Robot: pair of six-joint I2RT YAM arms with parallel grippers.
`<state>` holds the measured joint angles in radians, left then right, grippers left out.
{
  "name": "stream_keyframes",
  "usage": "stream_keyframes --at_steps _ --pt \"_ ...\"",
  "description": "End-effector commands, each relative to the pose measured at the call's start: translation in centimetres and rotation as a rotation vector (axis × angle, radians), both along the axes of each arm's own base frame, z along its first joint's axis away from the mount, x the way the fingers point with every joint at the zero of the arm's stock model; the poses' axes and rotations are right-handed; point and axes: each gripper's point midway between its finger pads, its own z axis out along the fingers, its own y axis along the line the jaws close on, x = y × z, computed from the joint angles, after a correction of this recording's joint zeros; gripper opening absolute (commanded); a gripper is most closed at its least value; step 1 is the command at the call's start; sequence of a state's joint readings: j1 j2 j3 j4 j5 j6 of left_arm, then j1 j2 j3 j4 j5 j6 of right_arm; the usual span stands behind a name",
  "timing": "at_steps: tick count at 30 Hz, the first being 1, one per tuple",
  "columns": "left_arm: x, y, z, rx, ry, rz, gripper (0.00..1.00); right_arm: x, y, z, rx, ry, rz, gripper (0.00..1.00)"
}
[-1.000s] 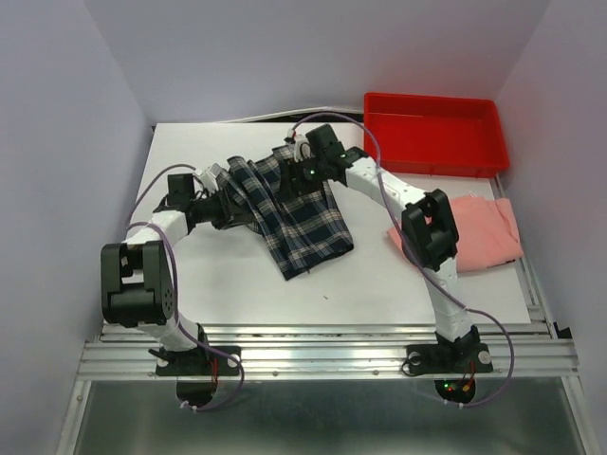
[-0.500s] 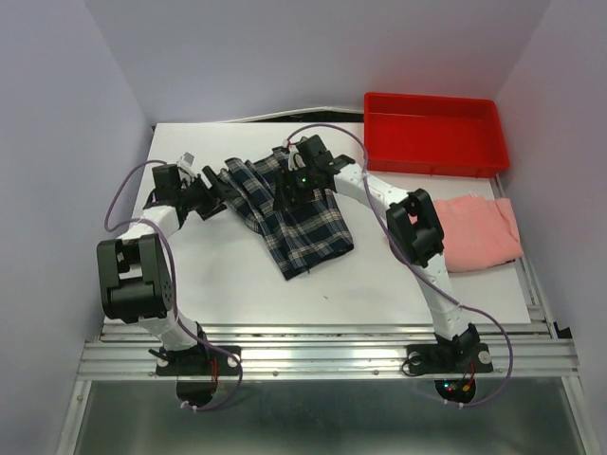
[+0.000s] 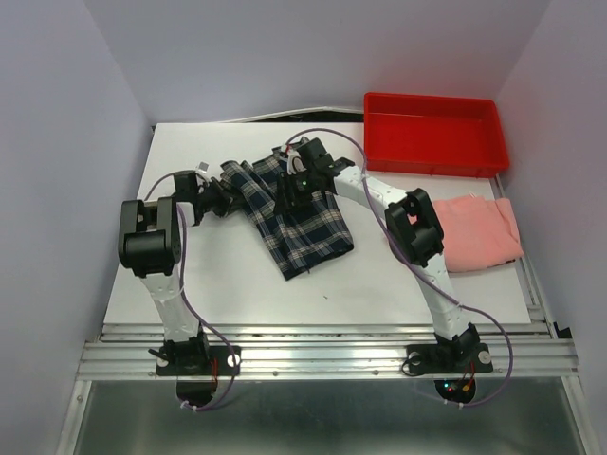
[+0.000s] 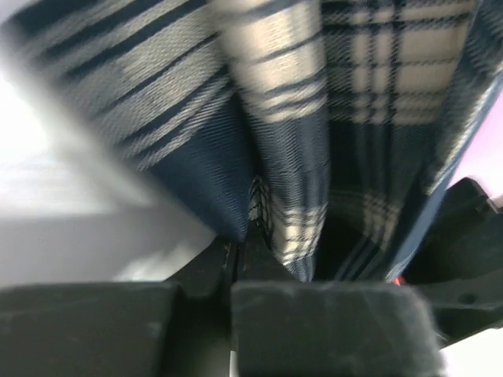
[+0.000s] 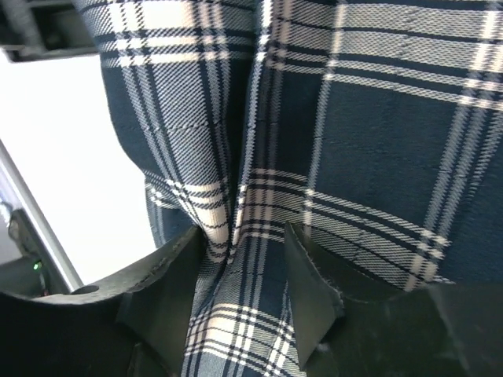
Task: Fold and stack the skirts
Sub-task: Fold the skirt
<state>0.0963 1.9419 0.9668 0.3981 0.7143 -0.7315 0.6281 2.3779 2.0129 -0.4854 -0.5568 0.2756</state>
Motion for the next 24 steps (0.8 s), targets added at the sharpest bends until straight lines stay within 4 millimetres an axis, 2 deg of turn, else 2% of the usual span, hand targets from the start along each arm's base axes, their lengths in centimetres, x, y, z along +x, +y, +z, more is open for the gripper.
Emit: stream_keyframes --at_steps 1,3,5,8,9,10,15,17,20,21,23,24 --pt "3.3 -3.3 7.9 -0.145 -0.287 -0.13 0.0 -0.5 1.1 2.5 0.093 -0.021 0.067 0.49" --pt "2.9 -3.6 8.4 -0.168 -0.287 -0.144 0.0 -0.7 1.4 3.5 0.121 -0.019 0.073 0.54" --pt "2.0 -3.0 7.8 -0.18 -0.259 -0.146 0.0 -0.7 1.7 4.2 0.141 -0.021 0.082 0.6" --pt "0.6 -0.8 7.2 -0.178 -0.234 -0.115 0.26 -0.2 1.7 5.1 0.143 -0.043 0.063 0.69" --pt "0.1 -0.4 7.6 -0.163 -0.259 -0.124 0.38 -0.1 1.7 5.3 0.143 -0.043 0.05 0.72" --pt "-0.7 0.0 7.5 -0.172 -0.253 -0.136 0.43 0.2 1.8 5.5 0.142 -0.05 0.042 0.72" --pt "-2.8 -0.2 7.1 -0.2 -0.223 -0.193 0.43 0.8 1.6 6.0 0.13 -0.063 -0.003 0.7" --pt "-2.8 -0.3 6.9 -0.194 -0.216 -0.185 0.44 0.7 1.6 6.0 0.129 -0.054 -0.007 0.7" --pt "-2.3 -1.0 5.8 -0.172 -0.192 -0.184 0.42 0.2 2.1 5.3 0.134 -0.041 0.017 0.63" --pt "-2.3 -1.4 4.4 -0.174 -0.158 -0.185 0.36 -0.2 2.6 5.1 0.135 -0.033 0.027 0.55" --pt "-1.5 -2.0 3.7 -0.177 -0.142 -0.194 0.3 -0.2 2.8 4.4 0.138 -0.022 0.031 0.49" --pt "-1.4 -2.2 2.6 -0.184 -0.116 -0.198 0.15 -0.1 2.9 4.3 0.138 -0.02 0.027 0.45"
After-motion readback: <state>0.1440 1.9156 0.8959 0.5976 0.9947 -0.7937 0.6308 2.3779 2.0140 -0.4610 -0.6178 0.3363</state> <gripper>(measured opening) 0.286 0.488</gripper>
